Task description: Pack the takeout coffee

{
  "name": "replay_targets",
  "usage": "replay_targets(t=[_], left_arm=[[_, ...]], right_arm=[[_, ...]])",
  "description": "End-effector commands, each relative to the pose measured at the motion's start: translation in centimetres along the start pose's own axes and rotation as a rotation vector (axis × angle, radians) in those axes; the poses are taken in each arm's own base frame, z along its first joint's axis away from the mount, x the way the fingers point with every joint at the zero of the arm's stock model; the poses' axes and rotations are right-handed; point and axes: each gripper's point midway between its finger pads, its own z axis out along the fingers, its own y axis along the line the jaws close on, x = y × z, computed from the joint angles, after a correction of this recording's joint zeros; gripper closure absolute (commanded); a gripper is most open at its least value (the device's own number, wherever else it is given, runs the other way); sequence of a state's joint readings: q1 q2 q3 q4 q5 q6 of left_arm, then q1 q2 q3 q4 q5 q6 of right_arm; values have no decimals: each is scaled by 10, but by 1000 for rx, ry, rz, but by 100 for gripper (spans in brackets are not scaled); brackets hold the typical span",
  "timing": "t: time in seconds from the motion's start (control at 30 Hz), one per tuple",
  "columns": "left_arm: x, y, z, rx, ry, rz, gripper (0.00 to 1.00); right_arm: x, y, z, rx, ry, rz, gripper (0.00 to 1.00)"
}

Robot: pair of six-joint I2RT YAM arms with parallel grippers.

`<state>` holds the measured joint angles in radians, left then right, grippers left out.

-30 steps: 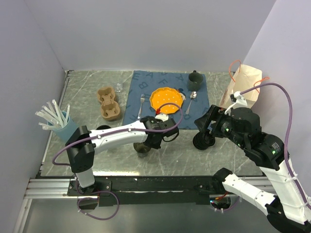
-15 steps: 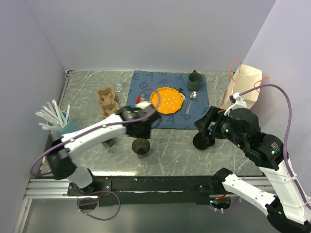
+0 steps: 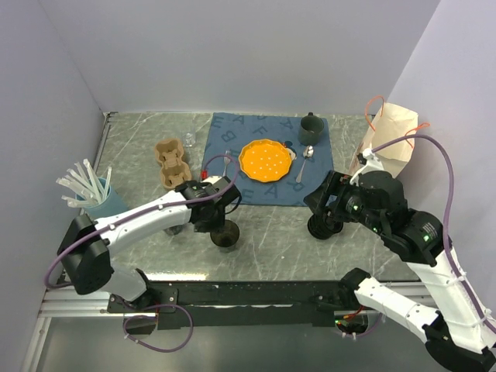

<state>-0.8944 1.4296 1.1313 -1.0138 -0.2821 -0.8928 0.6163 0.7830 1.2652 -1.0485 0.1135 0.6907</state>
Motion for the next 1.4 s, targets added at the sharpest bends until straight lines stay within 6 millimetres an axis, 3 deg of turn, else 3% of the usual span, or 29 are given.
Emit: replay_targets(t=[0.0,0.2,0.23,0.33,0.43,0.5,0.63,0.73,0.77,0.93,1.23,1.37], left_arm=[[-8,-19,10,64,-22,-24,58],[-21,-44,15,136,-46,-13,74],[-26,-48,13,149,-56,-14,75],[-35,-60,13,174,-74,-3,78],[-39,-66,18,165,-69,13,80],[-40,-68,21,156,-63,19,78],[-49,-71,7,182,-90,15,60],[-58,-72,-9,196,-110,1,40],[-60,-72,-15,206,-113,1,29],[-72,-75,-49,283,-159,-9,3],[-76,-59,-91,383,-259,-44,3],[-77,-49,-95,376,-298,-64,3]], right_arm=[[1,3,9,-7,6,2,11],[12,-17,19,59,26,-68,11],[14,-38,19,157,31,-102,11],[20,-67,29,321,92,-190,11],[24,-83,39,399,157,-256,12],[26,-92,49,413,178,-256,17],[37,-100,69,333,234,-137,24],[45,-108,83,281,260,-69,28],[52,-112,88,270,286,-62,30],[50,-117,101,250,299,-79,42],[57,-142,118,326,366,-89,50],[62,-144,121,319,387,-84,58]])
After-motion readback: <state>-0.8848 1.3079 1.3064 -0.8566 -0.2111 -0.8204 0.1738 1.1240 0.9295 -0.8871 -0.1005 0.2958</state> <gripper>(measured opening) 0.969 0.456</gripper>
